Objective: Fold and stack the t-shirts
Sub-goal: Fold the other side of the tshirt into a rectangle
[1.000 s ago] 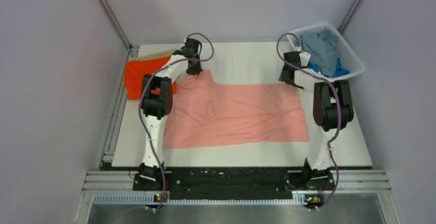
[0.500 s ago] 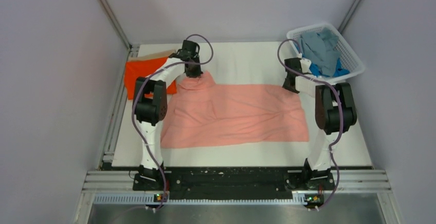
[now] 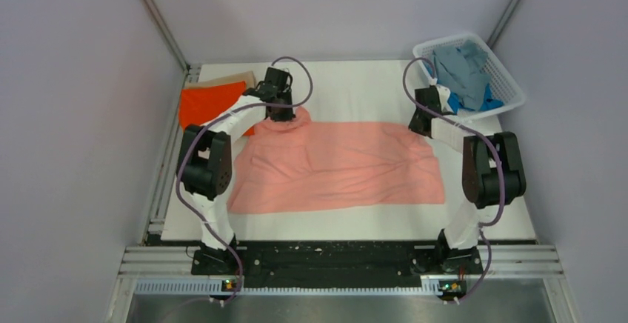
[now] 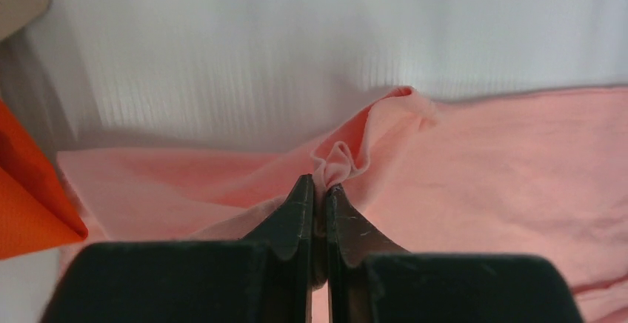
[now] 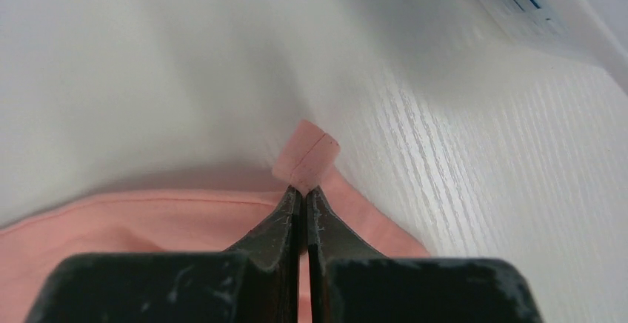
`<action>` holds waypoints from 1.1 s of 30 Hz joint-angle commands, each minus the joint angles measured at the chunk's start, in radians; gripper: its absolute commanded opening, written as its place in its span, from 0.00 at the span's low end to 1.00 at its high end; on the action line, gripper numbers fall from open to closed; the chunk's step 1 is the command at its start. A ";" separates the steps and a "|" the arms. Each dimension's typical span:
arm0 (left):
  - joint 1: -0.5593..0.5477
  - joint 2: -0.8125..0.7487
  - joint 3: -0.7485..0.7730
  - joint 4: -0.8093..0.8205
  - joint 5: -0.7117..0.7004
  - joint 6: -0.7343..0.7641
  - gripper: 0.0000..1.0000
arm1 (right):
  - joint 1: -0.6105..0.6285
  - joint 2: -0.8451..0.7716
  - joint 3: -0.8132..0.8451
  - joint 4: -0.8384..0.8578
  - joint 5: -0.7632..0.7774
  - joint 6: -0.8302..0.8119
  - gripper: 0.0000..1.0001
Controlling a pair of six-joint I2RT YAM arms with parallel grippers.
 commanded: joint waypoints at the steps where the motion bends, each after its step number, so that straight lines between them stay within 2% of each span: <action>1: -0.049 -0.149 -0.120 0.075 -0.030 0.027 0.00 | 0.002 -0.147 -0.073 0.053 -0.081 -0.035 0.00; 11: -0.173 -0.381 -0.430 0.098 -0.204 -0.044 0.00 | 0.002 -0.356 -0.260 0.037 -0.091 -0.033 0.00; 17: -0.177 -0.486 -0.562 0.096 -0.188 -0.100 0.00 | 0.002 -0.378 -0.296 0.005 -0.081 -0.024 0.00; 25: -0.178 -0.563 -0.631 0.029 -0.290 -0.187 0.00 | 0.002 -0.468 -0.326 -0.041 -0.046 -0.013 0.00; 33: -0.184 -0.630 -0.659 0.011 -0.279 -0.196 0.00 | 0.002 -0.446 -0.333 -0.060 -0.048 -0.018 0.03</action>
